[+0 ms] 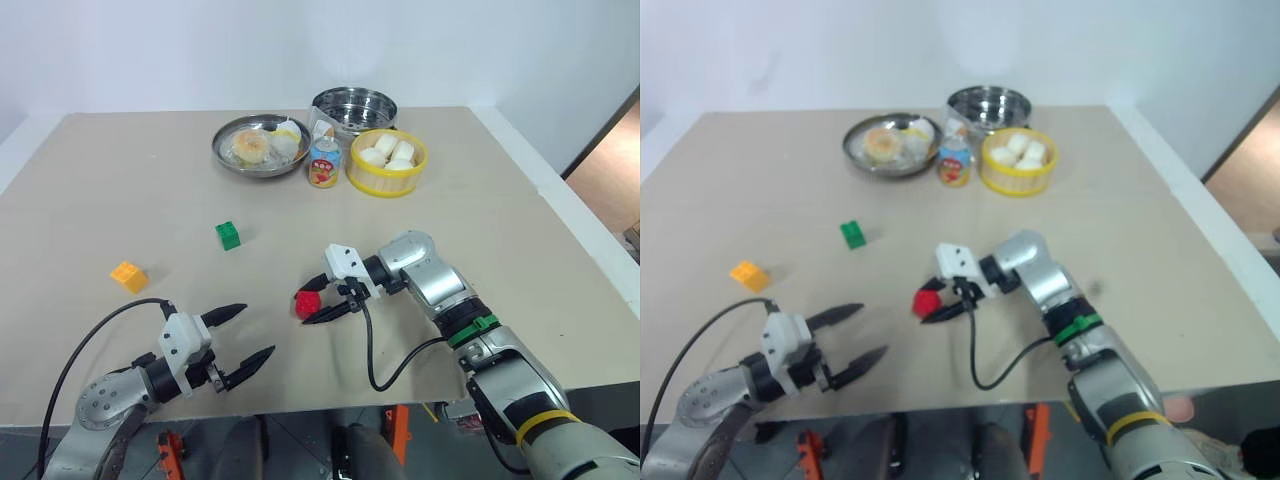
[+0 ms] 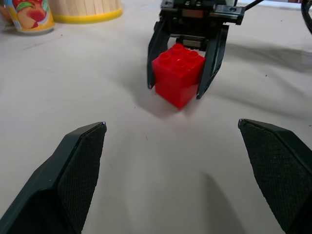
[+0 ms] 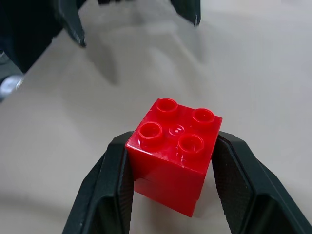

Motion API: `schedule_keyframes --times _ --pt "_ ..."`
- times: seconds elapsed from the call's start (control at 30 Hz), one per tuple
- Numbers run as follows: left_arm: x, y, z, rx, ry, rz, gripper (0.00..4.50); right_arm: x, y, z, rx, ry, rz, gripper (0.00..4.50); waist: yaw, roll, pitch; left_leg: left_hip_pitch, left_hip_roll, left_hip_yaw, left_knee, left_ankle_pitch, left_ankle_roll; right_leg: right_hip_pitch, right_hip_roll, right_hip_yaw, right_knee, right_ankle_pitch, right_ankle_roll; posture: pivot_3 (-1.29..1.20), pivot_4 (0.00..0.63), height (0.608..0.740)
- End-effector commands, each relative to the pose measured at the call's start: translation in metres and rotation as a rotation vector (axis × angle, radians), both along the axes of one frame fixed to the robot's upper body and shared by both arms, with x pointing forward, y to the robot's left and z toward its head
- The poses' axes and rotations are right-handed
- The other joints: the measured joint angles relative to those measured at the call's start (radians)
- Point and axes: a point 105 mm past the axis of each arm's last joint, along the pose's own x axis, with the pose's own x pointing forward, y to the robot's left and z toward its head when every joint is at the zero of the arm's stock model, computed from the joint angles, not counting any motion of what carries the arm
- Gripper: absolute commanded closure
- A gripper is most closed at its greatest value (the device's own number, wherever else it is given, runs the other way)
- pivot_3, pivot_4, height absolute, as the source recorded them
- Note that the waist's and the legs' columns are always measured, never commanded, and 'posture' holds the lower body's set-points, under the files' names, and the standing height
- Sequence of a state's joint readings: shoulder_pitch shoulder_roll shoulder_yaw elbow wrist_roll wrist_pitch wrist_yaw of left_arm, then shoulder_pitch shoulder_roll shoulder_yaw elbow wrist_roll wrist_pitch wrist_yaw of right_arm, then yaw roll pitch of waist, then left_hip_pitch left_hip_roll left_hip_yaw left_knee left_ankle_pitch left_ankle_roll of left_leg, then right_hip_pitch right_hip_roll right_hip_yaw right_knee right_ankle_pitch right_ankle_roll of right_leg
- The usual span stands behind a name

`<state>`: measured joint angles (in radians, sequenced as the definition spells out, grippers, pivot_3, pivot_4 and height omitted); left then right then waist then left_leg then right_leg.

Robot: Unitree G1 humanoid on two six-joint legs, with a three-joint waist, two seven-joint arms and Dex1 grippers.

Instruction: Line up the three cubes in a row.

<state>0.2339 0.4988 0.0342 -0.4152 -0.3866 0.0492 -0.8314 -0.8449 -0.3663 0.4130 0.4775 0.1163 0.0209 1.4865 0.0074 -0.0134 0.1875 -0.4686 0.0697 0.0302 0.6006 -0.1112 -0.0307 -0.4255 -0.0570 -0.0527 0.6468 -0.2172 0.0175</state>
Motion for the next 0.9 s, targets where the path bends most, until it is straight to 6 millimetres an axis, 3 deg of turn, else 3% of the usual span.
schedule_keyframes --times 0.03,0.5,0.57,0.73,0.9 --pt "-0.001 -0.001 0.004 0.016 -0.038 -0.011 0.0 0.002 0.001 0.017 0.044 -0.015 0.014 2.74 0.0 0.0 0.0 0.0 0.0 0.0 0.0 0.0 0.0 0.0 0.0 0.0 0.0 0.0 0.0 0.0 0.15 0.74" --pt "0.001 -0.006 0.003 0.014 -0.038 -0.001 0.0 0.008 -0.006 -0.001 -0.034 -0.042 0.032 2.74 0.0 0.0 0.0 0.0 0.0 0.0 0.0 0.0 0.0 0.0 0.0 0.0 0.0 0.0 0.0 0.0 0.15 0.74" --pt "0.001 -0.006 0.003 0.014 -0.037 0.002 0.0 0.01 -0.005 0.0 -0.03 -0.054 0.028 1.73 0.0 0.0 0.0 0.0 0.0 0.0 0.0 0.0 0.0 0.0 0.0 0.0 0.001 0.0 0.0 0.0 0.15 0.74" --pt "0.001 -0.006 0.002 0.018 -0.035 0.005 0.0 0.017 -0.005 0.005 -0.019 -0.078 0.013 0.05 0.0 0.0 0.0 0.0 0.0 0.001 0.0 0.0 0.0 0.0 0.0 0.001 0.001 0.0 0.0 0.0 0.15 0.74" --pt "0.002 -0.006 0.002 0.023 -0.037 0.006 0.0 0.019 -0.004 0.013 -0.003 -0.091 0.001 0.02 0.0 0.0 0.0 0.0 0.0 0.001 0.0 0.0 0.0 0.0 0.0 0.001 0.001 0.001 0.0 0.0 0.15 0.74"
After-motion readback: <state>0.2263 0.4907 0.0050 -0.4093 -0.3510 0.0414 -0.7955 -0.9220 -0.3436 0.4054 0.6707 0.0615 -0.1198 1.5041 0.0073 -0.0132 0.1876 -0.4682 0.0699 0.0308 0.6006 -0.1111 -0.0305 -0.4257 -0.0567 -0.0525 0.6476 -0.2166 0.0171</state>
